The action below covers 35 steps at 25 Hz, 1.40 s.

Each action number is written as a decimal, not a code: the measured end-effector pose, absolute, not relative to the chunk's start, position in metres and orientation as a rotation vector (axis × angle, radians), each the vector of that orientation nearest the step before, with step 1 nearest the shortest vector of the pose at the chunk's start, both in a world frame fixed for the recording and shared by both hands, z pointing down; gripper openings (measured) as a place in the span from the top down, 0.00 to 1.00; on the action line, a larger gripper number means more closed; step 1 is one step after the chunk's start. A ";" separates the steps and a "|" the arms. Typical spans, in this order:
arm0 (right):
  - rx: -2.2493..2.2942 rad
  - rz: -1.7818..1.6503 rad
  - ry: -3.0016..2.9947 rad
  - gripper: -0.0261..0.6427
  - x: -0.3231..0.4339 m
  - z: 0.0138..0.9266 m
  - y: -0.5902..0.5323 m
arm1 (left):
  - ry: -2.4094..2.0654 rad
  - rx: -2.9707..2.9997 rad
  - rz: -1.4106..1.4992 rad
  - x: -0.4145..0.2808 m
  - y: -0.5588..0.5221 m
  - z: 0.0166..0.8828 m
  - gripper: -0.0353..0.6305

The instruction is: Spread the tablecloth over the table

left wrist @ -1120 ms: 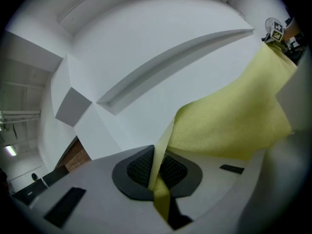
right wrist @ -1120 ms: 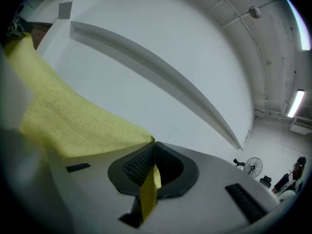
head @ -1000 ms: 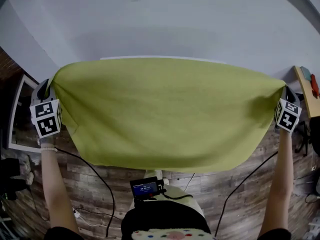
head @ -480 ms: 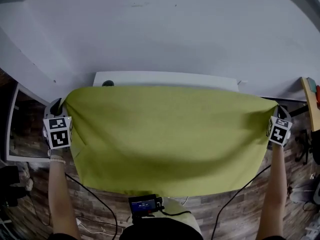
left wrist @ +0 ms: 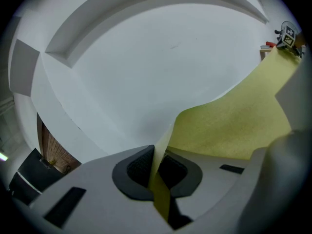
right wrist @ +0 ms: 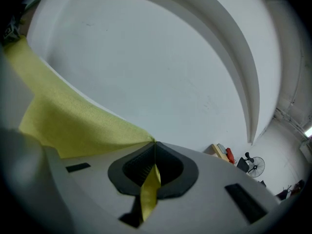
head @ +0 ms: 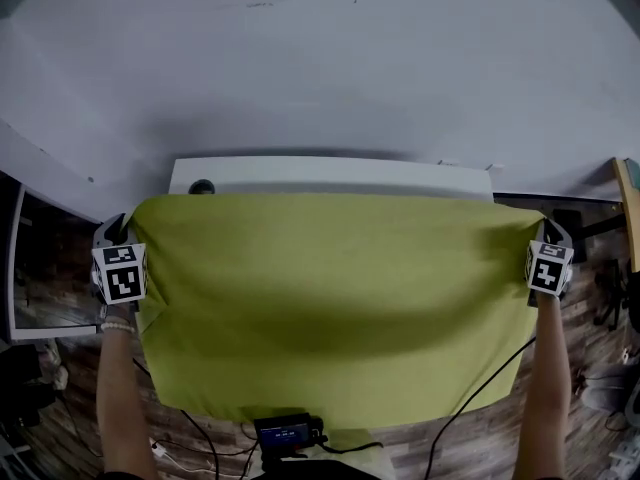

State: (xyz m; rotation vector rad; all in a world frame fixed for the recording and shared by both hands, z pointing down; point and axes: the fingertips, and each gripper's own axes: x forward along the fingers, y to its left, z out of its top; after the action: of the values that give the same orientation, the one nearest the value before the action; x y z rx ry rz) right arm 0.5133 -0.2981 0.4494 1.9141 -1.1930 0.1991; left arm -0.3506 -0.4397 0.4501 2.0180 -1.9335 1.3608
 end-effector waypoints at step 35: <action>1.878 0.079 -1.138 0.91 0.501 0.464 -0.448 | -2.034 2.084 1.366 -0.344 -0.627 0.436 0.92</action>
State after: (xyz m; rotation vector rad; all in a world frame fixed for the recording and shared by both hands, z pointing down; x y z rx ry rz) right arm 0.5011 -0.4476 0.4640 1.8782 -1.1376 0.0792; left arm -0.3440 -0.6271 0.4359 2.0845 -2.0344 1.3657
